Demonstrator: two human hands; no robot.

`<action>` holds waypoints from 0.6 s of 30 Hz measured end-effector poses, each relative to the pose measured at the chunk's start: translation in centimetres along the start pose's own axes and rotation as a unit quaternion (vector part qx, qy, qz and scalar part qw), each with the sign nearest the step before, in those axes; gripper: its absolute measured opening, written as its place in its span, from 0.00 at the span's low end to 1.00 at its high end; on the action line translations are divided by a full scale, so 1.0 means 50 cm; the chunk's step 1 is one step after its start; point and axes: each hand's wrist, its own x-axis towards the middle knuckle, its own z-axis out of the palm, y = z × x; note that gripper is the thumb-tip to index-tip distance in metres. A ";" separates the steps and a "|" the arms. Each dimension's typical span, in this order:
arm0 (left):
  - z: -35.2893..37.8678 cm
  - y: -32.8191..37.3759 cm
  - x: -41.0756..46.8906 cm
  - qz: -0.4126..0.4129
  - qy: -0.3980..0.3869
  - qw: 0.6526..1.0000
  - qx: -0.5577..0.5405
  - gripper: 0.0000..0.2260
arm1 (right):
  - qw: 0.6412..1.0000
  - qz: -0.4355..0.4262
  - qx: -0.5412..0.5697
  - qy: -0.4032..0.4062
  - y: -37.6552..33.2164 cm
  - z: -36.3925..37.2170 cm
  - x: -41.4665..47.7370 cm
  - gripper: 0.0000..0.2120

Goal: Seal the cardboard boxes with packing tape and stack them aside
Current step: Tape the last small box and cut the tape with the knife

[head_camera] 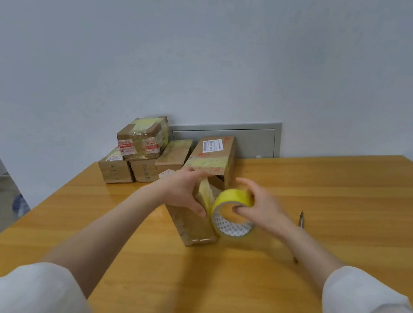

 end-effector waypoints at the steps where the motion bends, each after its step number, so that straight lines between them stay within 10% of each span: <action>1: -0.004 -0.020 -0.009 -0.003 0.014 0.997 -0.072 0.43 | 0.997 0.007 0.065 0.028 -0.008 -0.009 0.006 0.34; 7: 0.058 -0.105 -0.077 -0.032 0.046 0.897 -0.439 0.42 | 0.973 -0.033 0.227 0.011 -0.085 -0.002 0.035 0.26; 18: 0.117 -0.148 -0.105 -0.028 0.087 0.892 -0.442 0.36 | 0.994 -0.072 0.044 -0.065 -0.146 -0.013 0.063 0.27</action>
